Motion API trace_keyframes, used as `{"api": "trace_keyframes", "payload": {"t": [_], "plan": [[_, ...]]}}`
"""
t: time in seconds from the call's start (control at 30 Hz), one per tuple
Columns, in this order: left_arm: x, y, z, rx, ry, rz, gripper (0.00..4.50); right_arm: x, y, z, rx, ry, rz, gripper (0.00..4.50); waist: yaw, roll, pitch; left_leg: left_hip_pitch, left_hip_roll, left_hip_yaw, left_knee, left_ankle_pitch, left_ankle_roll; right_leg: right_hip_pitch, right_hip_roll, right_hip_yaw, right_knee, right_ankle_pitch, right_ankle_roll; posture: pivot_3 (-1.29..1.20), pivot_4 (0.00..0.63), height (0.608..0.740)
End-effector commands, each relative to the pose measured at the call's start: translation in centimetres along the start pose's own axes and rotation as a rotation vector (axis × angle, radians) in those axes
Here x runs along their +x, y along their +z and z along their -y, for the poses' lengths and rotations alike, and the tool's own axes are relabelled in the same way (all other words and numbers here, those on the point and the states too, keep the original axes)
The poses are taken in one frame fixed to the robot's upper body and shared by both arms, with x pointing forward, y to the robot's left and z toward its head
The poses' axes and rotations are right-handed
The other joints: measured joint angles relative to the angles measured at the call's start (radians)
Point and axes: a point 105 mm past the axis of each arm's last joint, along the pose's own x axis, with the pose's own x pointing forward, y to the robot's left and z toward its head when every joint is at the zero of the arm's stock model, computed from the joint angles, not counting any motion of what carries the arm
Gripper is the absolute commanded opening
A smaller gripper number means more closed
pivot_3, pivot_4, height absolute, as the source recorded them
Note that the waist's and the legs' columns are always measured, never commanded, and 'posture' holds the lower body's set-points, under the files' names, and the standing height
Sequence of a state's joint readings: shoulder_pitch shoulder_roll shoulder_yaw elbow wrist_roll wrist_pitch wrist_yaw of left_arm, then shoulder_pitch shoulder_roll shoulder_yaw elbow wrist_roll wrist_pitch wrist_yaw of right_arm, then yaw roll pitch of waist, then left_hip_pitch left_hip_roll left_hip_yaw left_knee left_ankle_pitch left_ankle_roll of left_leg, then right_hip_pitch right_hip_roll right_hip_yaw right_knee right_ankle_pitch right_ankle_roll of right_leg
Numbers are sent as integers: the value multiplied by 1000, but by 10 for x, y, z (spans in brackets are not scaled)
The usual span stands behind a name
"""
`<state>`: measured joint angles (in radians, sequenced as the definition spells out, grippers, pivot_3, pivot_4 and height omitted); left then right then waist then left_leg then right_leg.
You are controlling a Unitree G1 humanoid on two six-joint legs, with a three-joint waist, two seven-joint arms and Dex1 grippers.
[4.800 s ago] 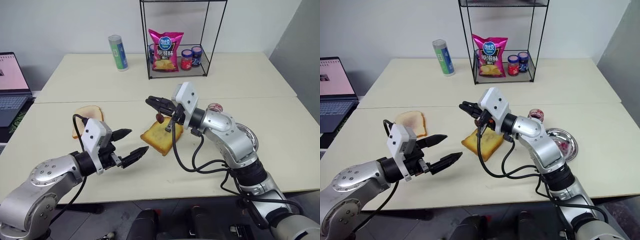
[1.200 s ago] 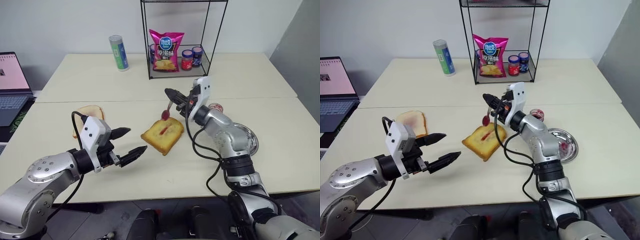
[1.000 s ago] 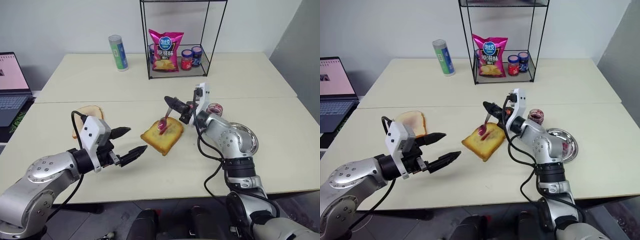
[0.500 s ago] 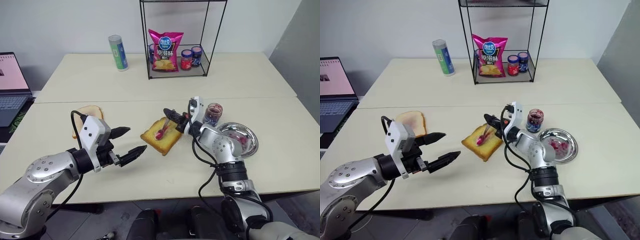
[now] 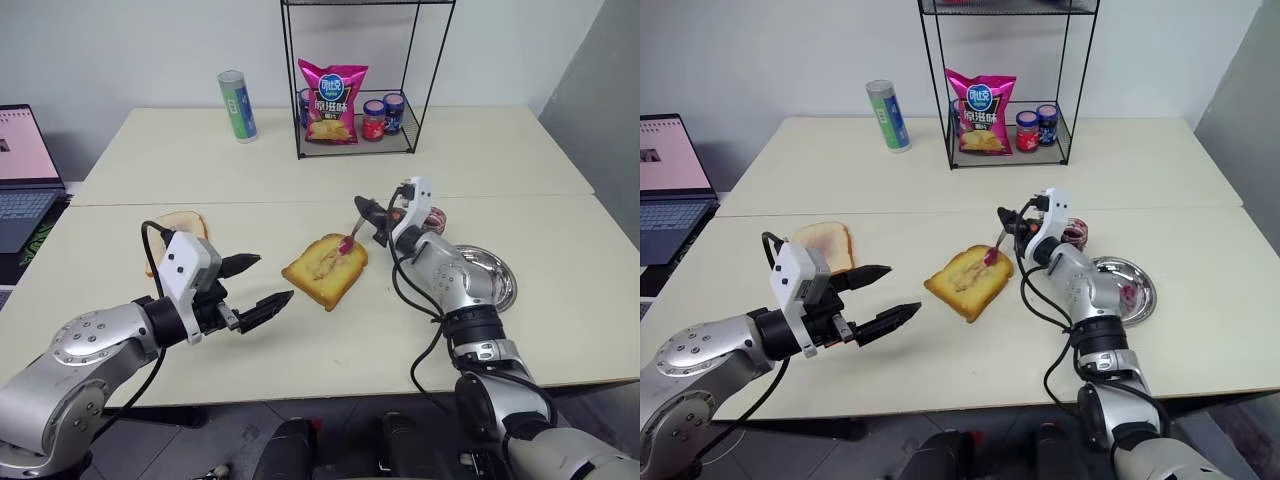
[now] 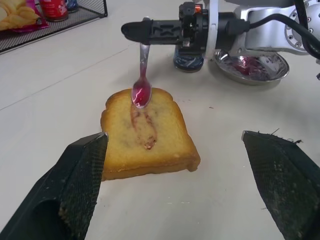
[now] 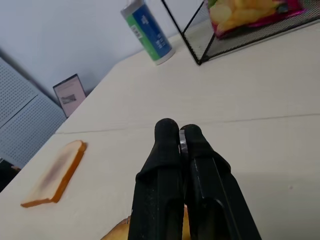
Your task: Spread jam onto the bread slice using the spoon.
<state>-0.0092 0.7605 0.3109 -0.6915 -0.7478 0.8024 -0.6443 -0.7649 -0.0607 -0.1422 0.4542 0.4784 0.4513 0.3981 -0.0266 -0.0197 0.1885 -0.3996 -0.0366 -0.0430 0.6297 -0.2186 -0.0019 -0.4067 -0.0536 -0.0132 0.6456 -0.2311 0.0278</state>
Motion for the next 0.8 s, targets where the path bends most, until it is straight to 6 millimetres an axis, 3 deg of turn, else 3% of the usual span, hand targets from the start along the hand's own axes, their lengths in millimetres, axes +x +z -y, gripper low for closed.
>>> {"api": "trace_keyframes", "payload": {"t": [0.03, 0.23, 0.53, 0.7, 0.8], "plan": [[-1, 8, -2, 33, -1, 21, 4500, -1, 19, -10, 35, 46, 39, 48, 0, 0, 0, 0, 0, 0, 0, 0, 0, 0, 0, 0, 0, 0, 0, 0, 150, 740], [3, 11, -5, 38, -14, 28, 4500, -19, 47, -43, 224, 239, 56, 48, 0, 0, 0, -1, 0, 0, 0, 0, 0, -1, 0, 0, 0, 0, 0, 0, 150, 740], [18, 21, -3, 61, -105, 52, 4500, -41, 70, -56, 231, 252, 94, 48, 0, 0, 0, -1, 0, 0, 0, 0, 0, -1, 0, 0, 0, 0, 0, 0, 150, 740], [41, 39, 13, 124, -263, 85, 4500, -68, 113, -69, 174, 293, 188, 48, 4, 0, 0, -3, -1, 0, 0, 0, 0, -2, 0, 0, 0, 0, 1, 0, 150, 740], [63, 56, 24, 169, -368, 131, 4500, -93, 144, -56, 79, 198, 266, 48, 10, 0, 0, -3, -2, 0, 0, 0, 0, -2, 0, 0, -1, 0, 1, 0, 150, 740]]}}
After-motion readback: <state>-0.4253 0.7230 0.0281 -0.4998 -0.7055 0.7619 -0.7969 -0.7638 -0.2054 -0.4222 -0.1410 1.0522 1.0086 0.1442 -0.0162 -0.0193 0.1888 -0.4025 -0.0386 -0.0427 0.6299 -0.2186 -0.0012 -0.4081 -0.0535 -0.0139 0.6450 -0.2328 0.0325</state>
